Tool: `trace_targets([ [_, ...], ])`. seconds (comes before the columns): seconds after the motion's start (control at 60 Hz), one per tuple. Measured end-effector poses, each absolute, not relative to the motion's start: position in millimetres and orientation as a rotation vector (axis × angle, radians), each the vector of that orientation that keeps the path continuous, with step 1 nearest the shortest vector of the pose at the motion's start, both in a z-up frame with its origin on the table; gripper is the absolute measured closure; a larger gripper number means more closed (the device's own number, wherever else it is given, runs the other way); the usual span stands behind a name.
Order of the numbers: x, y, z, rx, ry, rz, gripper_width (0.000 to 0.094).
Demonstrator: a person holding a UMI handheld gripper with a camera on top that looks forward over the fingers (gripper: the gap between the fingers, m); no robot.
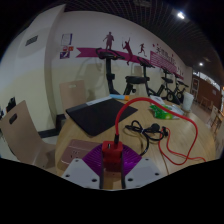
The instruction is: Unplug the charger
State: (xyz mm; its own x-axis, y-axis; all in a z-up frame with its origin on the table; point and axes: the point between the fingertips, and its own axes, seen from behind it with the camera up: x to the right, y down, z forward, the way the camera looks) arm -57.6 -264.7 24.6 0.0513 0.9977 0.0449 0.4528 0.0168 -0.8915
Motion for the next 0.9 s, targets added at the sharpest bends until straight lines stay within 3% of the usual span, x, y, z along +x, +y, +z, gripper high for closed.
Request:
trace_targets([
  [0.05, -57.7, -265.1, 26.0, -1.562, -1.519, 0.886, 0.0735],
  [0.117, -56.7, -265.2, 33.0, -1.643, -1.495, 0.938, 0.0737],
  [0.267, -68.7, -212.3, 154.1, -1.532, -1.317, 1.001, 0.0744],
  [0.35, -69.0, -168.0, 180.7, -1.567, -1.324, 0.945, 0.0745],
  [0.467, -57.9, -107.1, 157.8, -1.691, -1.439, 0.780, 0.0736],
  [0.65, -22.7, -62.6, 41.4, -1.863, -1.715, 0.526, 0.0711],
  [0.767, -12.8, -45.3, -1.0, -1.887, -1.769, 0.419, 0.0654],
  [0.817, -12.8, -44.5, -4.9, -1.900, -1.757, 0.413, 0.0556],
  [0.9, -6.3, -46.0, 11.4, -1.908, -1.720, 0.456, 0.0206],
])
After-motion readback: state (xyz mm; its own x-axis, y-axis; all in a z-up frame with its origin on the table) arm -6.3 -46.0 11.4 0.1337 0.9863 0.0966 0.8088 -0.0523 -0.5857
